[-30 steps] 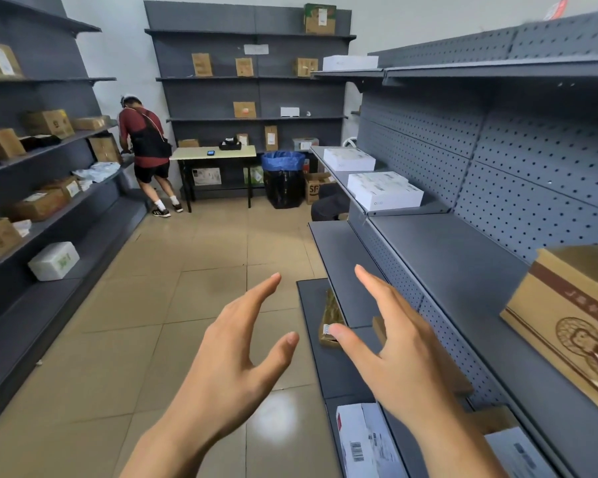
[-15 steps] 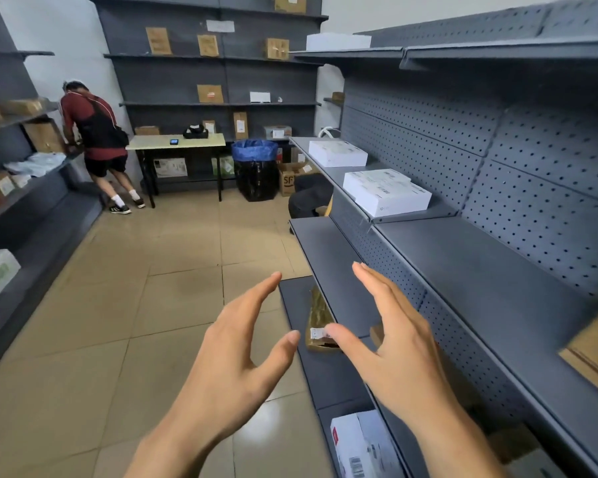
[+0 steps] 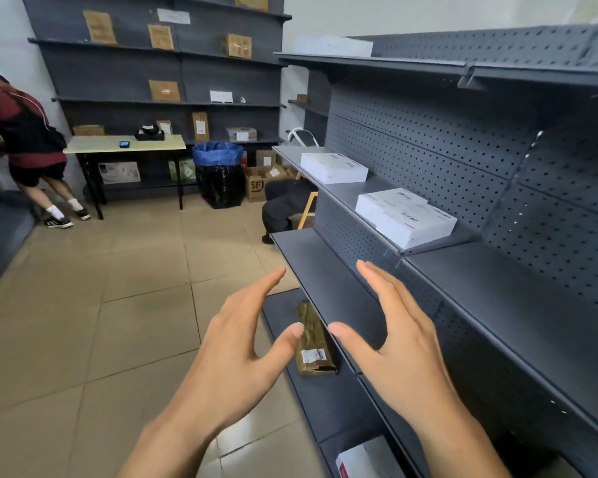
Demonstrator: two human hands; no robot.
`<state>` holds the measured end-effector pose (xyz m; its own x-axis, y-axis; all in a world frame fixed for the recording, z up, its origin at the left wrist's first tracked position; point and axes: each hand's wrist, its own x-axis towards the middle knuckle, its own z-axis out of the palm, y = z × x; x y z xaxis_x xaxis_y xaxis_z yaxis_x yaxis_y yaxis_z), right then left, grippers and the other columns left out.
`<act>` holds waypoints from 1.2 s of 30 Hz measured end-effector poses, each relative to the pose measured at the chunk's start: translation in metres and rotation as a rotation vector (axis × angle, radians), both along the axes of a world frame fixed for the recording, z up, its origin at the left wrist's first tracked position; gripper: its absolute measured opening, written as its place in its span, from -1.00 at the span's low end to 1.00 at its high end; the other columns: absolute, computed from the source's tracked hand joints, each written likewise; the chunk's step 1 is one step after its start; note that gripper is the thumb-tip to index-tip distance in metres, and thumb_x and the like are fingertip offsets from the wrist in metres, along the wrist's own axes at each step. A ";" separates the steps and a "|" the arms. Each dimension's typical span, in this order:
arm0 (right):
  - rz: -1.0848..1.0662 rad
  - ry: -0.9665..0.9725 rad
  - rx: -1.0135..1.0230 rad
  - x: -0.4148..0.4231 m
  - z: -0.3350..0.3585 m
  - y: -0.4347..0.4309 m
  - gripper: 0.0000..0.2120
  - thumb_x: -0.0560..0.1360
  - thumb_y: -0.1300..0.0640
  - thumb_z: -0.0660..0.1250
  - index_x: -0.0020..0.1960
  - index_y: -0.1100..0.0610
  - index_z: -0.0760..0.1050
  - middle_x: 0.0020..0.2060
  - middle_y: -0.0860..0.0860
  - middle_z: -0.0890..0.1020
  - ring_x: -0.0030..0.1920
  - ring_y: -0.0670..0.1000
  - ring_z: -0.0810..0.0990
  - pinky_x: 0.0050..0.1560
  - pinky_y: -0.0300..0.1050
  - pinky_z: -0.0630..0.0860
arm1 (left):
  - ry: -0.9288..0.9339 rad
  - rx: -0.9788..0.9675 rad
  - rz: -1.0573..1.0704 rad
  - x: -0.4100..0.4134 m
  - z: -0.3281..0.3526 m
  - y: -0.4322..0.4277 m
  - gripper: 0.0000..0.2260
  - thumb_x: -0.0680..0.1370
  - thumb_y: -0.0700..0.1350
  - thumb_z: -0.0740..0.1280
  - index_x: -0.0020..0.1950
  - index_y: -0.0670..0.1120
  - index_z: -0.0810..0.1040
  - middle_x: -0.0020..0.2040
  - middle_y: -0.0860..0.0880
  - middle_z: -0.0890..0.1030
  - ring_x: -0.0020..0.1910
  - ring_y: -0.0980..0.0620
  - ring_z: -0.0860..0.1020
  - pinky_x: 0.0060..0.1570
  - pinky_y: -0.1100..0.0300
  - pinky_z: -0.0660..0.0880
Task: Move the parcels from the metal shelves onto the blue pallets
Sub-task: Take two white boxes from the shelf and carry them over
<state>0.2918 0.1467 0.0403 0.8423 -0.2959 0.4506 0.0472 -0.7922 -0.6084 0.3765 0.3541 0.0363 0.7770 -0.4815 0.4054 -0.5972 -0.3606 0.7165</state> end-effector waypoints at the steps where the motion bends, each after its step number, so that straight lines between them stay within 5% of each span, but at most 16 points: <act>1: 0.003 0.000 0.001 0.008 -0.001 0.004 -0.24 0.40 -0.40 0.28 0.56 -0.29 0.22 0.53 -0.33 0.28 0.52 -0.33 0.21 0.35 -0.62 0.04 | 0.002 0.002 -0.007 0.009 -0.001 0.002 -0.38 0.49 0.31 0.21 0.55 0.31 0.19 0.47 0.37 0.34 0.49 0.35 0.24 0.45 0.19 0.25; 6: 0.002 0.001 0.003 0.044 -0.005 0.016 -0.26 0.45 -0.24 0.42 0.57 -0.22 0.25 0.53 -0.29 0.32 0.52 -0.30 0.24 0.41 -0.53 0.10 | 0.012 0.012 -0.028 0.046 -0.004 0.011 -0.38 0.49 0.31 0.21 0.54 0.30 0.21 0.47 0.34 0.36 0.49 0.33 0.25 0.47 0.17 0.26; 13: -0.016 -0.024 0.011 0.084 -0.007 0.009 -0.26 0.45 -0.26 0.41 0.57 -0.15 0.29 0.53 -0.21 0.36 0.53 -0.21 0.30 0.49 -0.22 0.26 | 0.012 0.033 -0.060 0.086 -0.007 0.002 -0.39 0.49 0.29 0.23 0.54 0.31 0.21 0.45 0.39 0.36 0.50 0.33 0.26 0.46 0.19 0.26; 17: -0.040 -0.029 0.025 0.110 -0.011 -0.006 -0.27 0.45 -0.20 0.45 0.57 -0.16 0.29 0.52 -0.23 0.36 0.52 -0.25 0.29 0.44 -0.45 0.17 | 0.014 0.048 -0.070 0.114 -0.009 -0.011 -0.40 0.50 0.28 0.23 0.53 0.33 0.20 0.46 0.41 0.35 0.50 0.35 0.24 0.43 0.25 0.23; 23: -0.098 -0.050 0.055 0.151 -0.019 -0.040 -0.27 0.45 -0.14 0.50 0.56 -0.17 0.30 0.50 -0.23 0.38 0.50 -0.30 0.28 0.39 -0.54 0.12 | 0.015 0.075 -0.076 0.167 -0.011 -0.043 -0.44 0.54 0.25 0.25 0.52 0.38 0.18 0.45 0.44 0.33 0.48 0.41 0.20 0.38 0.38 0.17; 28: -0.166 -0.104 0.041 0.191 -0.014 -0.075 -0.27 0.44 -0.12 0.51 0.54 -0.15 0.32 0.46 -0.19 0.43 0.48 -0.24 0.34 0.41 -0.50 0.16 | -0.011 0.100 -0.102 0.216 0.000 -0.083 -0.42 0.52 0.22 0.28 0.53 0.33 0.22 0.44 0.40 0.36 0.44 0.46 0.22 0.23 0.64 0.09; 36: -0.277 -0.168 0.058 0.234 -0.010 -0.132 -0.30 0.43 -0.06 0.54 0.51 -0.19 0.35 0.42 -0.27 0.42 0.49 -0.17 0.36 0.42 -0.45 0.18 | -0.030 0.144 -0.163 0.271 0.007 -0.144 -0.41 0.52 0.22 0.27 0.53 0.37 0.18 0.46 0.46 0.30 0.47 0.43 0.20 0.21 0.68 -0.01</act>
